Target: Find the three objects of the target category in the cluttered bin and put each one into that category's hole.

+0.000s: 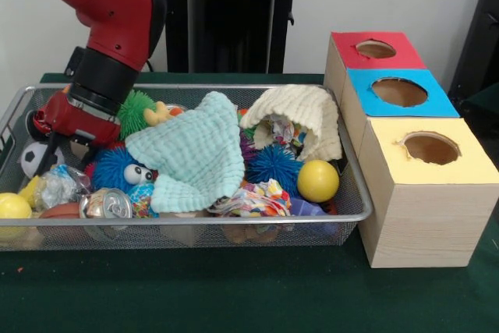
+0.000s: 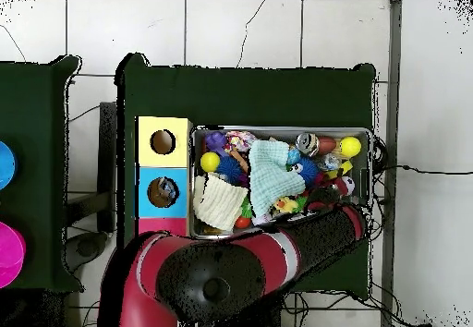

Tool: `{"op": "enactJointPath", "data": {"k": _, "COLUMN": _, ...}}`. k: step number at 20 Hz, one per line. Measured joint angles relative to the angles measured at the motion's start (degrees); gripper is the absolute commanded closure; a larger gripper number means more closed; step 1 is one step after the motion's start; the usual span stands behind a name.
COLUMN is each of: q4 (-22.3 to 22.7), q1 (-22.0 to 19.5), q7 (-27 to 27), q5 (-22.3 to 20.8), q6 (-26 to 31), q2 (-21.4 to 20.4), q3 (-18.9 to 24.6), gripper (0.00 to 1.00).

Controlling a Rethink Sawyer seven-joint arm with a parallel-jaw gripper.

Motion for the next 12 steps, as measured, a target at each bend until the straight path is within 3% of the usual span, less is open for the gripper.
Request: {"op": "enactJointPath", "data": {"k": 12, "q4": -2.6, "q1": 1.2, "q7": 0.0, "q5": 3.3, "q6": -0.7, "q2": 2.8, "q3": -2.9, "gripper": 0.0}}
